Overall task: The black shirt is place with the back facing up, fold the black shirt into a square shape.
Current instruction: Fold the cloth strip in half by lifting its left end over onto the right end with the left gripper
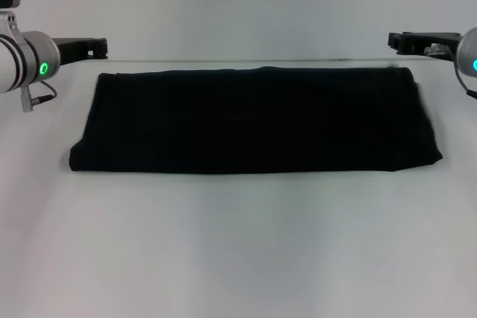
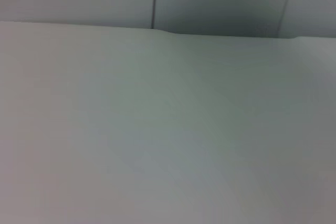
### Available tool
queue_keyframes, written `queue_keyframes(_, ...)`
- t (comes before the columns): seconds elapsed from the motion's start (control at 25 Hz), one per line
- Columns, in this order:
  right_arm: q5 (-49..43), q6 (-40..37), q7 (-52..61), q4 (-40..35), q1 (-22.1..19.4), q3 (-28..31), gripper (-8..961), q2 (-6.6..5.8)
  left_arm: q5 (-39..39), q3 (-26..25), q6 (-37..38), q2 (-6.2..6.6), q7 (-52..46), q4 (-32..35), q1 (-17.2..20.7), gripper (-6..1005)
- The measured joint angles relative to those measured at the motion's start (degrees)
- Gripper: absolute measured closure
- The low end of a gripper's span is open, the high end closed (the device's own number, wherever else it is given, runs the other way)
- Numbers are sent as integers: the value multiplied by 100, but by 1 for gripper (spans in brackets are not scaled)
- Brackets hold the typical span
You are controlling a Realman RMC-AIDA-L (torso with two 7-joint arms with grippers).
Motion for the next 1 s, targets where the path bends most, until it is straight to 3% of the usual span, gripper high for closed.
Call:
queue_keyframes(0.12,219,61,0,-30,-100,-10,803,-3,-27,-1,-275,-40,4,-25,24,820)
queue_keyframes(0.24,365,-22,2,-81,-197,-12,678,-56,-43,-3,-416,-40,-24,-39,42,710)
queue_keyframes(0.4,430,-758,40,-293,-365,-13,514,-148,-89,-9,-184,-23,-75,60,110,625)
queue_keyframes(0.52,423,-1545,299,-496,-527,-19,393,-278,-93,-9,577,-8,-186,335,271,560)
queue_keyframes(0.68,414,-2679,816,-762,-852,-31,284,-493,-93,-10,2392,34,-606,1069,637,475)
queue_keyframes(0.8,414,-3233,1087,-973,-1099,-37,215,-600,-98,-11,3457,96,-983,1470,849,336)
queue_keyframes(0.88,414,-3495,1227,-1064,-1253,-41,169,-669,-134,-26,3936,141,-1194,1642,987,244)
queue_keyframes(1.0,414,-3767,1377,-1097,-1444,-46,173,-781,-228,-52,4283,162,-1396,1804,1180,140)
